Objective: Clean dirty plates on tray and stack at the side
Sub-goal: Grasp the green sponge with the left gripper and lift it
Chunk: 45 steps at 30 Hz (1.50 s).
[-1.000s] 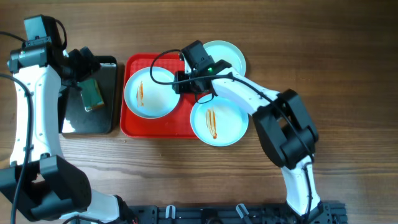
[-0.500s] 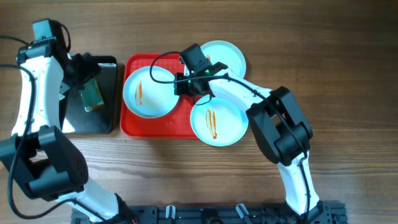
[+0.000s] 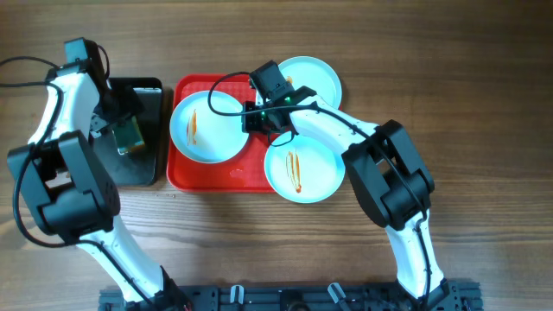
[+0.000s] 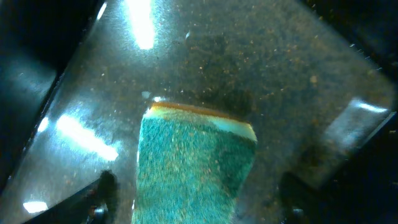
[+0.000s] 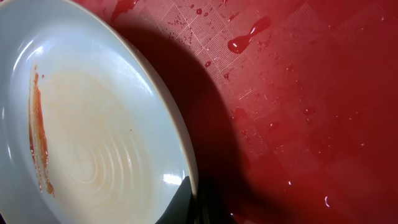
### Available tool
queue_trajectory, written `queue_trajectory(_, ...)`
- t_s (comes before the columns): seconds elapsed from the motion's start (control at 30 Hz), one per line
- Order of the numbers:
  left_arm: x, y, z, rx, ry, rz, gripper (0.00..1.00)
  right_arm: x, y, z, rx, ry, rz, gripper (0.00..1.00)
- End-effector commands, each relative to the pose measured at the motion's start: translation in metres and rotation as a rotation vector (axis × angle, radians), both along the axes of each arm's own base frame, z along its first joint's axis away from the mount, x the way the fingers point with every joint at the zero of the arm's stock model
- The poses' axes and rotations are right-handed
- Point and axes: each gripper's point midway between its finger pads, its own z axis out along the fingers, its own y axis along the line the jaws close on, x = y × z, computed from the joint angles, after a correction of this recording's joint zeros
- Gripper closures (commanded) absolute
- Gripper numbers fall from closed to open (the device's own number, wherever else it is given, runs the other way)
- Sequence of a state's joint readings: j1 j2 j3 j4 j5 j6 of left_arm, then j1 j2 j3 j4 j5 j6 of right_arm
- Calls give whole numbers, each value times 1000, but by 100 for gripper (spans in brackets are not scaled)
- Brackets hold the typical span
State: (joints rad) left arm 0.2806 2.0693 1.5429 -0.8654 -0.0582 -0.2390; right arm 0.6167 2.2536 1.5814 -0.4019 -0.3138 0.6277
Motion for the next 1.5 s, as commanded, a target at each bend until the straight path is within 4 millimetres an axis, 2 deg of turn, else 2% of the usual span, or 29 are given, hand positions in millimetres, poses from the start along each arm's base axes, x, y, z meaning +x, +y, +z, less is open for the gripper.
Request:
queue_trajectory(0.0, 1, -1, -15, -5, 30, -32, 35, -5, 1, -15, -19, 30, 5, 96)
queue_trajectory(0.07, -8, -3, -25, -17, 72, -31, 43, -5, 1, -15, -19, 30, 6, 96)
queue_trajectory(0.2, -17, -6, -34, -24, 96, -30, 48, -5, 1, -15, -19, 31, 6, 96)
queue_trajectory(0.23, -18, -6, -35, -25, 97, -27, 55, -5, 1, -15, -19, 31, 6, 96)
queue_trajectory(0.3, -17, -6, -35, -24, 94, -27, 80, -5, 1, -15, -19, 31, 5, 96)
queue_trajectory(0.33, -17, -6, -35, -25, 92, -24, 82, -5, 1, -15, -18, 31, 6, 96)
queue_trajectory(0.4, -18, -6, -36, -27, 96, -24, 83, -6, 2, -15, -16, 34, 7, 96)
queue_trajectory(0.53, -28, -13, -47, -49, 120, -27, 78, -8, 3, -15, -9, 41, 12, 95)
queue_trajectory(0.67, -39, -16, -58, -56, 144, -25, 66, -8, 3, -14, -4, 45, 14, 91)
queue_trajectory(0.7, -41, -17, -60, -57, 148, -25, 65, -8, 3, -14, -4, 45, 14, 91)
queue_trajectory(0.73, -42, -17, -62, -58, 149, -25, 69, -8, 3, -14, -4, 45, 14, 91)
queue_trajectory(0.83, -42, -17, -62, -57, 147, -24, 96, -8, 3, -14, -3, 45, 15, 91)
queue_trajectory(0.93, -40, -19, -61, -58, 139, -4, 96, -9, 3, -14, 3, 53, 17, 91)
queue_trajectory(1.03, -31, -23, -42, -89, 102, -9, 96, -10, 1, -14, 4, 66, 15, 91)
queue_trajectory(1.2, -3, -22, 36, -63, -45, -43, 96, -9, -3, -12, 2, 69, 12, 75)
queue_trajectory(1.33, -4, -22, 80, -36, -121, -61, 96, -9, -3, 3, -12, 35, 72, 64)
queue_trajectory(1.47, -12, -30, 102, -22, -139, -113, 96, -9, -10, 9, -66, 31, 89, 56)
